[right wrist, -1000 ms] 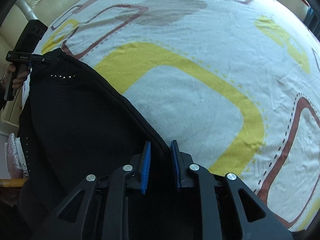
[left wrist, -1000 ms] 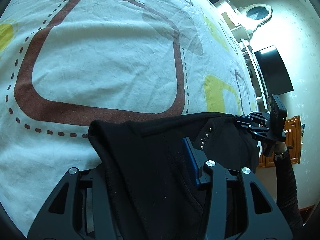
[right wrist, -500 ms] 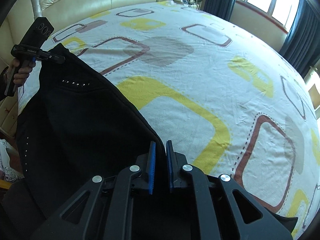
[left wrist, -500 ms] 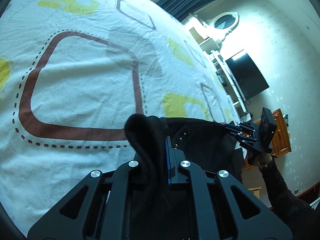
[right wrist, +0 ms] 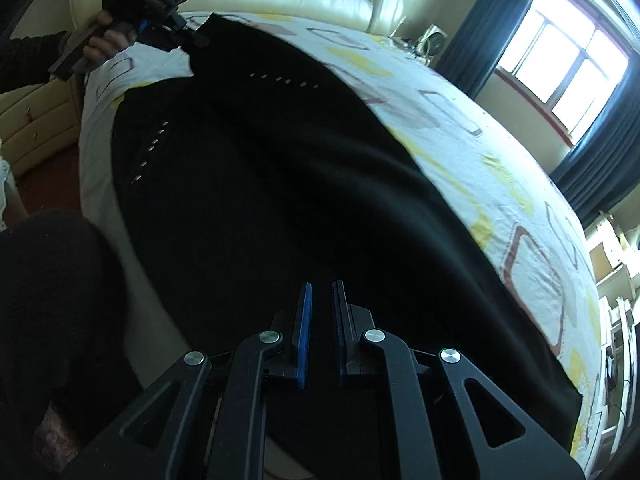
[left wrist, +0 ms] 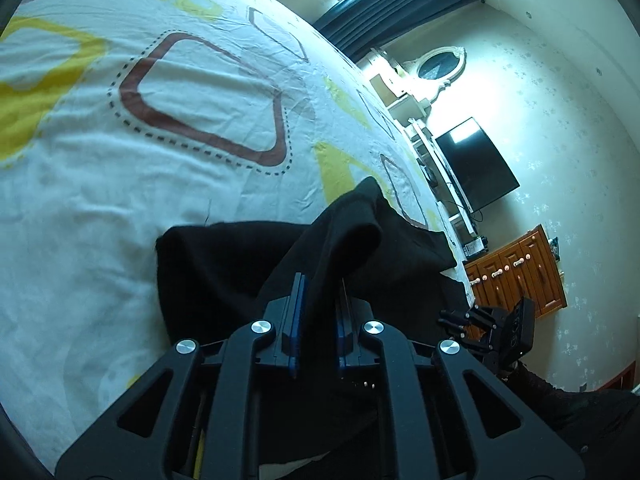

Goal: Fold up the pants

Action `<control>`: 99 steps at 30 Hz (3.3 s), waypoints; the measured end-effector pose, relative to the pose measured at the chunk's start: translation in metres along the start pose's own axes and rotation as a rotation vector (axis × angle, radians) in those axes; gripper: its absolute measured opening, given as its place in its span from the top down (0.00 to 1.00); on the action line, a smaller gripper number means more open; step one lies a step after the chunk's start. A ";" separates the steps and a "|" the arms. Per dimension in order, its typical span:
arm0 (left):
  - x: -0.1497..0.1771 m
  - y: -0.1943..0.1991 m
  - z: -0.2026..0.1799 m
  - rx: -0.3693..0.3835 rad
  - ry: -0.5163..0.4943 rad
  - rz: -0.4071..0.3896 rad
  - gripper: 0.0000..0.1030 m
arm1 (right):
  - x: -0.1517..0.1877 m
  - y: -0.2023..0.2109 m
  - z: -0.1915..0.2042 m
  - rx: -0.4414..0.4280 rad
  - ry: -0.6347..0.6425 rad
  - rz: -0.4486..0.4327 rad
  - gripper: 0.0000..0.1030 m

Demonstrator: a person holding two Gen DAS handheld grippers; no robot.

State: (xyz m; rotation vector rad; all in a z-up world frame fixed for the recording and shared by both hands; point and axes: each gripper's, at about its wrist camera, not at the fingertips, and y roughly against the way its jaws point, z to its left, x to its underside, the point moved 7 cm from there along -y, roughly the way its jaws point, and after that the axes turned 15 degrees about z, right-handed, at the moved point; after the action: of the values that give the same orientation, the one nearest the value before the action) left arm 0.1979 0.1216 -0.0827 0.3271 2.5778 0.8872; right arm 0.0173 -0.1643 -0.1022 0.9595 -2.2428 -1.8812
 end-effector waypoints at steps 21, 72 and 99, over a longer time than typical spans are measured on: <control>-0.083 -0.039 0.055 -0.125 0.149 0.105 0.50 | -0.094 -0.131 -0.196 -0.391 -0.183 0.278 0.42; 0.116 0.029 0.001 0.048 0.308 -0.149 0.49 | 0.096 0.001 -0.097 -0.743 -0.913 -0.034 0.48; 0.082 -0.104 -0.073 -0.033 0.258 0.014 0.37 | 0.362 0.044 -0.341 -0.157 -1.804 -0.298 0.48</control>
State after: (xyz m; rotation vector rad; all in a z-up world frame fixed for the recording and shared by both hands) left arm 0.0830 0.0298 -0.1194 0.2349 2.7939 1.0369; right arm -0.1477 -0.6355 -0.0981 -1.0941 -2.1511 -3.7341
